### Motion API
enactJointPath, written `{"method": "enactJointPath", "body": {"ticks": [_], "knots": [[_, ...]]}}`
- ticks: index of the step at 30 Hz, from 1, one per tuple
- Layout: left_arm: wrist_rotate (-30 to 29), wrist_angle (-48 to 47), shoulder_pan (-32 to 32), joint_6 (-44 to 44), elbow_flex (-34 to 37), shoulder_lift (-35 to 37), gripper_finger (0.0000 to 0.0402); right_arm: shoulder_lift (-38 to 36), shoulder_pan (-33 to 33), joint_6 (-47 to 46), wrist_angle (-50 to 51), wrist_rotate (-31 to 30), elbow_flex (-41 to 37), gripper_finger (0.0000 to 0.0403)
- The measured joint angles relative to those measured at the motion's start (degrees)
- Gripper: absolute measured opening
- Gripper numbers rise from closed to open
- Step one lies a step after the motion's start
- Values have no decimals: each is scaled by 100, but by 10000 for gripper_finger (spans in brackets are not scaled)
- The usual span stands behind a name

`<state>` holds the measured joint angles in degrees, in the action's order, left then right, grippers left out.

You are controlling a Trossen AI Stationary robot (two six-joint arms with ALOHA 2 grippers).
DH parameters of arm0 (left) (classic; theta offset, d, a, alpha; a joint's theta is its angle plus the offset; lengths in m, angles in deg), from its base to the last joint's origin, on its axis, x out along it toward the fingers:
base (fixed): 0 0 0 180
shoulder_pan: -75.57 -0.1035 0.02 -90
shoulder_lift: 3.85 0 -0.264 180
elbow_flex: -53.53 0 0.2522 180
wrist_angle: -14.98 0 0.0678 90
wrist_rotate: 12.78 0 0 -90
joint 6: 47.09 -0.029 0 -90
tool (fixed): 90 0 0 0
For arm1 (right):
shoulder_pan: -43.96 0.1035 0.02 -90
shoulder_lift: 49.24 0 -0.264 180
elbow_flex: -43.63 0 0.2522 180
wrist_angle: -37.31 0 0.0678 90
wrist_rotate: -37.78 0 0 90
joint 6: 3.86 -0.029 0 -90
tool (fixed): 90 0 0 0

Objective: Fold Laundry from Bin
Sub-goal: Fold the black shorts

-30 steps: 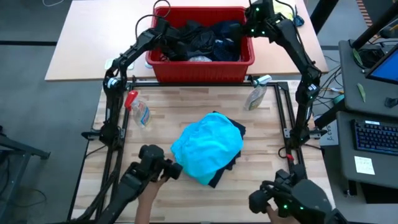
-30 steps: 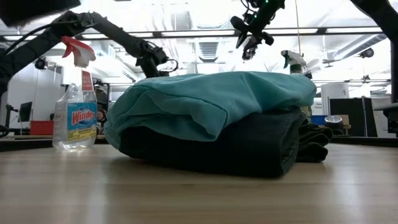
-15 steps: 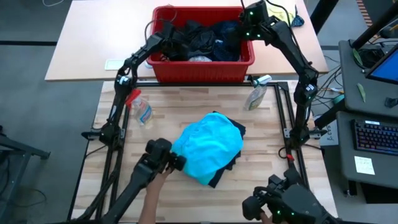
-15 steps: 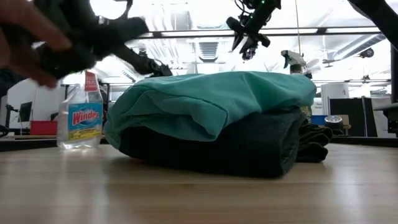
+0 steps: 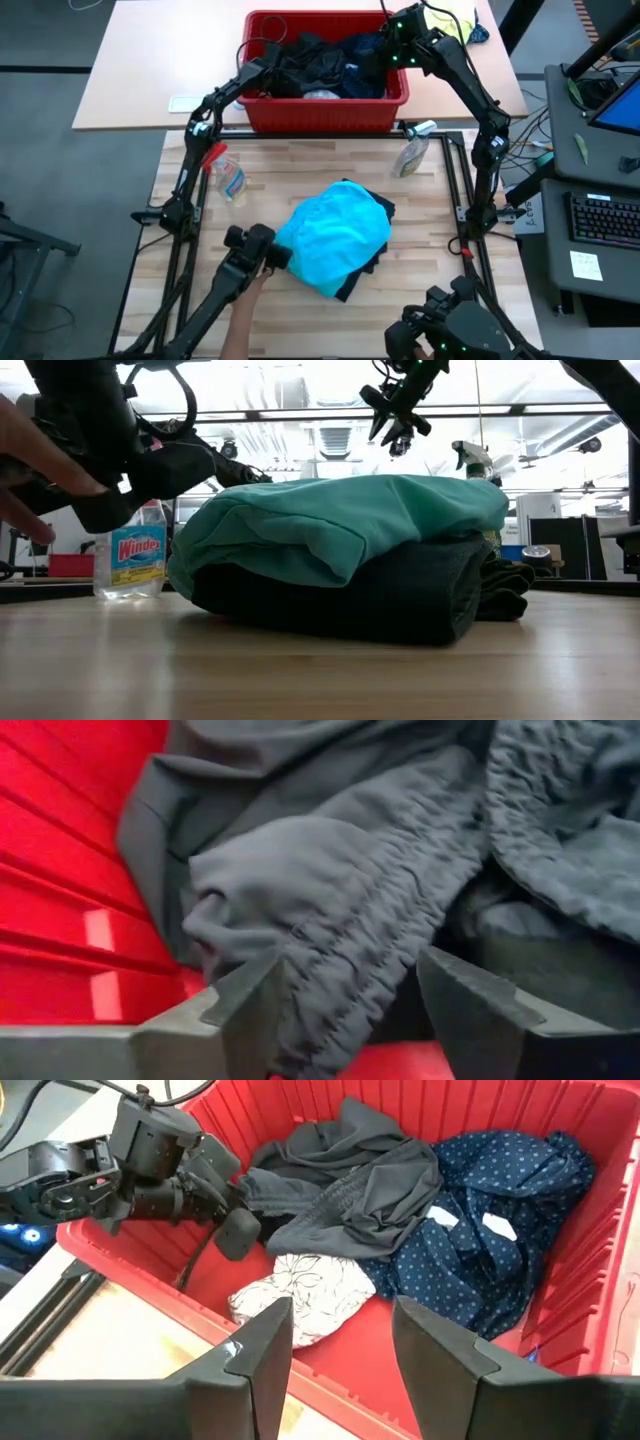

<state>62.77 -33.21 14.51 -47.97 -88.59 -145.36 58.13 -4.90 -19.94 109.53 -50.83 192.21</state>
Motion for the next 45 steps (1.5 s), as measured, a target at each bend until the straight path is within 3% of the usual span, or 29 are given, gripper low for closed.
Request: {"method": "enactJointPath", "body": {"ticks": [6, 14, 18, 24, 28, 32, 37, 42, 45], "knots": [[-257, 652, -11, 96, 331, 2, 246, 0, 0, -90, 0, -2, 0, 158], [264, 1003, -24, 208, 968, 22, 225, 0, -2, -201, 0, -2, 0, 157], [528, 991, -24, 239, 1256, 20, 176, 0, 0, -201, 0, -2, 0, 157], [1013, 801, -39, 251, 1110, -10, 26, 2, 0, -201, -1, -2, 0, 157], [1619, 727, -45, 230, 477, -22, 14, 2, 0, -199, 0, 0, 0, 157], [2287, 549, -33, 157, -614, -18, 2, 2, 0, -195, 0, 2, 0, 157], [3346, 2048, -37, 457, -46, 968, 1, 7, 0, -86, 2, 4, 0, 157], [3998, 2074, -7, 114, -24, 1726, 0, 7, -2, 76, -14, 4, 0, 157], [4074, 1833, 45, 1, -9, 2096, 0, 7, -2, 238, -48, -2, 0, 157]]}}
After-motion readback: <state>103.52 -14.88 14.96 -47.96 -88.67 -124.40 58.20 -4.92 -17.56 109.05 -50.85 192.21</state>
